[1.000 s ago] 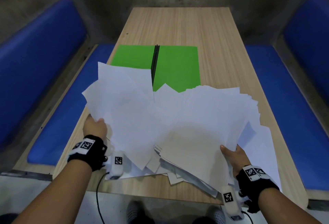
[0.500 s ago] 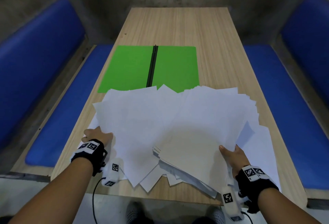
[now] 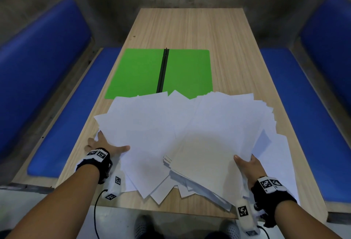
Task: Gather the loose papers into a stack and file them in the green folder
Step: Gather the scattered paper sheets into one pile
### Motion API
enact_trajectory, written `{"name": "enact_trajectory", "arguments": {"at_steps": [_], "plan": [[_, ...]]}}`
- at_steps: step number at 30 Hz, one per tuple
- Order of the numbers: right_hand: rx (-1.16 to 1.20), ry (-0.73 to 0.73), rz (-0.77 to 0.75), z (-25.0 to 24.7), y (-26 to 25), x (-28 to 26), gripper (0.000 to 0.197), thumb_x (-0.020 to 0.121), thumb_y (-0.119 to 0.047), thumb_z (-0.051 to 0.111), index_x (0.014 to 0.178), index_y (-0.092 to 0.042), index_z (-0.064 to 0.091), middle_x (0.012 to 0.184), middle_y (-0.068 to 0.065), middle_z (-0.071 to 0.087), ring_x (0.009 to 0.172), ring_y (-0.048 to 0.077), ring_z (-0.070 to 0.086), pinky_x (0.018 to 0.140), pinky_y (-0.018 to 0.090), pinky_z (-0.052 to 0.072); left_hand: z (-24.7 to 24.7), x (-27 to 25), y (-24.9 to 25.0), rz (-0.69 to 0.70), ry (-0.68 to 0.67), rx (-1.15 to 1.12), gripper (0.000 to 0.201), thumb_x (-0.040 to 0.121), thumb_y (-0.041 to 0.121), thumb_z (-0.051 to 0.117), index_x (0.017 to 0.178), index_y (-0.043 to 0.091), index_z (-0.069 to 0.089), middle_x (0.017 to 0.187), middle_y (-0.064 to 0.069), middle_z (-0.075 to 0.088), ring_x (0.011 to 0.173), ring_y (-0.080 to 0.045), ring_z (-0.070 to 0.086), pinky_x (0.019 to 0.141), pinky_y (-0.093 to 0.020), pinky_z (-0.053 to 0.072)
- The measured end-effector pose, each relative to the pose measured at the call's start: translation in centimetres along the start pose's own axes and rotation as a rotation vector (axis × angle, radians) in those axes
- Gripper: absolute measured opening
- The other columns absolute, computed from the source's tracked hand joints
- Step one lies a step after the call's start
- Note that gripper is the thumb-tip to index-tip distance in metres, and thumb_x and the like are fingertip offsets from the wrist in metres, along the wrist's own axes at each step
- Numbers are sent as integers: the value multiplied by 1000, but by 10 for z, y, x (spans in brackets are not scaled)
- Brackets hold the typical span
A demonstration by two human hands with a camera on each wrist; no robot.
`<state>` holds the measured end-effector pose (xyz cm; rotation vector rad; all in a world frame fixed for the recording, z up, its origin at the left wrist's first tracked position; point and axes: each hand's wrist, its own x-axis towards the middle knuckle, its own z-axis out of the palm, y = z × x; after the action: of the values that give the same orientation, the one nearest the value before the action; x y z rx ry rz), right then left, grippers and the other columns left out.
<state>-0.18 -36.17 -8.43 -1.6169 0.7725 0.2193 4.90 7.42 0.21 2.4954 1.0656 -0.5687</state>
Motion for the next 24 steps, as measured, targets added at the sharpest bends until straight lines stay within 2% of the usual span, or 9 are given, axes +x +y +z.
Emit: {"name": "enact_trajectory", "arguments": {"at_steps": [3, 7, 9, 11, 12, 15, 17, 20, 24], "plan": [[4, -3, 8, 1, -1, -1, 48, 89, -18, 62, 134, -8, 49, 130, 14, 59, 117, 36, 55, 105, 52, 42, -3, -3, -2, 23, 50, -18, 120, 54, 50, 85, 146, 18, 14, 143, -21, 27, 131, -45, 25, 101, -57, 33], [6, 3, 18, 1, -4, -3, 48, 89, -18, 62, 134, -8, 49, 130, 14, 59, 117, 37, 56, 104, 51, 42, -3, -3, -3, 1, 60, -127, 123, 56, 53, 82, 147, 14, 9, 143, -22, 31, 132, -44, 29, 100, -57, 35], [7, 1, 18, 1, -5, -5, 47, 89, -17, 62, 133, -8, 50, 129, 14, 60, 116, 36, 56, 104, 52, 42, 0, -2, -6, -8, 55, -236, 118, 54, 54, 82, 145, 11, 20, 138, -23, 45, 123, -43, 45, 93, -53, 43], [6, 0, 17, 2, -6, -5, 48, 88, -18, 62, 134, -8, 50, 129, 13, 59, 117, 36, 56, 105, 52, 42, 1, 1, -8, 14, 53, -347, 87, 53, 53, 82, 120, 7, 53, 114, -18, 65, 97, -37, 62, 83, -47, 53], [2, 4, 15, 3, -6, -6, 51, 87, -21, 64, 134, -9, 49, 130, 13, 59, 118, 36, 55, 105, 52, 42, 0, 0, -9, 18, 44, -390, 69, 55, 50, 83, 102, 5, 61, 100, -17, 69, 86, -34, 63, 78, -44, 54], [-1, 3, 2, 3, -3, -5, 62, 81, -29, 66, 137, -11, 46, 136, 13, 56, 122, 35, 53, 106, 53, 40, 0, -4, -7, 18, -56, -516, 41, 64, 36, 84, 75, 6, 60, 86, -14, 65, 77, -30, 60, 72, -36, 47], [-1, 4, -6, 4, -4, -5, 60, 84, -24, 65, 138, -10, 45, 137, 12, 55, 123, 35, 53, 107, 53, 39, 2, -8, -4, 43, -112, -570, 38, 64, 30, 85, 83, 6, 62, 95, -12, 65, 84, -28, 58, 77, -35, 45], [-13, 9, 4, 3, -7, -8, 53, 87, -20, 63, 136, -9, 48, 133, 12, 58, 121, 35, 54, 106, 52, 40, 9, -18, 4, 93, -121, -639, 49, 68, 20, 83, 110, 6, 62, 109, -11, 63, 94, -26, 54, 85, -37, 44], [-36, 16, 4, 3, -7, -9, 55, 85, -23, 64, 136, -9, 48, 133, 14, 58, 119, 36, 55, 105, 53, 42, 16, -28, 8, 28, -107, -682, 51, 77, 15, 76, 121, -2, 56, 123, -17, 60, 110, -35, 57, 84, -36, 43]]}}
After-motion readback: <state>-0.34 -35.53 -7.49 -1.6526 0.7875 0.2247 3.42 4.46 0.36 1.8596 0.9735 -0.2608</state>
